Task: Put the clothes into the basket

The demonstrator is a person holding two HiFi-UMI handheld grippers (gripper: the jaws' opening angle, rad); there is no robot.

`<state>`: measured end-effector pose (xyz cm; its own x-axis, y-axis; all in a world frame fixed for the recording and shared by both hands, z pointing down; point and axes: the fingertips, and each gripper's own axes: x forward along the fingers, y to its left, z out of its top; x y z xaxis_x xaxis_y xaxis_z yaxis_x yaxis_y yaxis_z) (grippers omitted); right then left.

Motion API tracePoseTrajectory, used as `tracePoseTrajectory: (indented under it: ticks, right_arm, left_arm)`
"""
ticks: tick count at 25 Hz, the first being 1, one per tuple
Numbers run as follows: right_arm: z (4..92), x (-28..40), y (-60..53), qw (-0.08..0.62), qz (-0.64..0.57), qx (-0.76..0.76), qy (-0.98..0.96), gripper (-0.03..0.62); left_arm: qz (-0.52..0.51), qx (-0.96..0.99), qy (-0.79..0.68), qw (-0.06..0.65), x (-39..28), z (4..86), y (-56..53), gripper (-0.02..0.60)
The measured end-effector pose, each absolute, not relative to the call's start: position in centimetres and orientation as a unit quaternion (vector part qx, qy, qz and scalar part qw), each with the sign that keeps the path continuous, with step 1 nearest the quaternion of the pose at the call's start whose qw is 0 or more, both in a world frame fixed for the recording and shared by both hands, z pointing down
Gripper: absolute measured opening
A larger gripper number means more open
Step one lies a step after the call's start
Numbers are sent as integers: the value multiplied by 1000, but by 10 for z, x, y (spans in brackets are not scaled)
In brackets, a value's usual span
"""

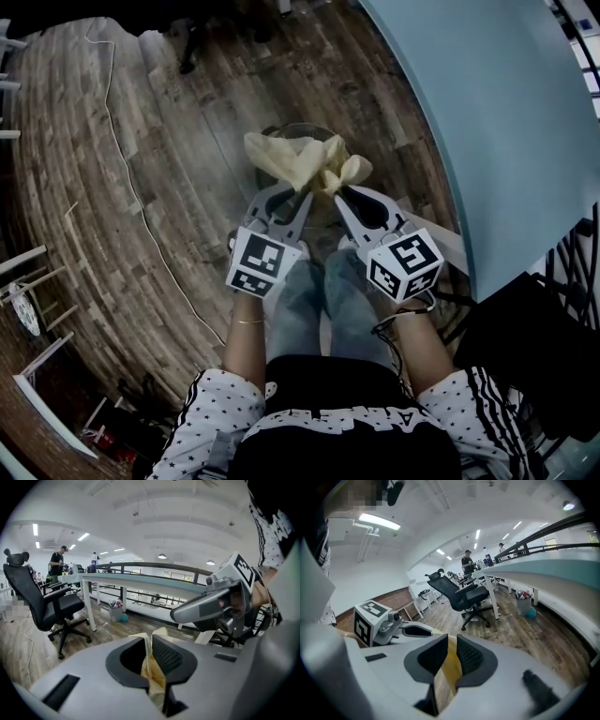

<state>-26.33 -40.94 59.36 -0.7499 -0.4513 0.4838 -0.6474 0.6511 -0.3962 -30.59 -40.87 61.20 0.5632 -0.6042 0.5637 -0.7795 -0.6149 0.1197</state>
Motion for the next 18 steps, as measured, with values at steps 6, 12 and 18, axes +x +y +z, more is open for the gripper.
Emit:
tracePoseTrajectory:
  ticks: [6,12,18]
  right_arm:
    - [584,-266,-411,160,278,304,-897,46]
    - [584,-262,-410,158,283,307,-895,46]
    - [585,-265,-409,156,286,305,-895,46]
  left_arm:
    - [310,860,-365,177,-299,632,-392,26]
    - [315,853,-369,191,-300,638,-386,26]
    - [345,845,-360,192,-306,645,-382,27]
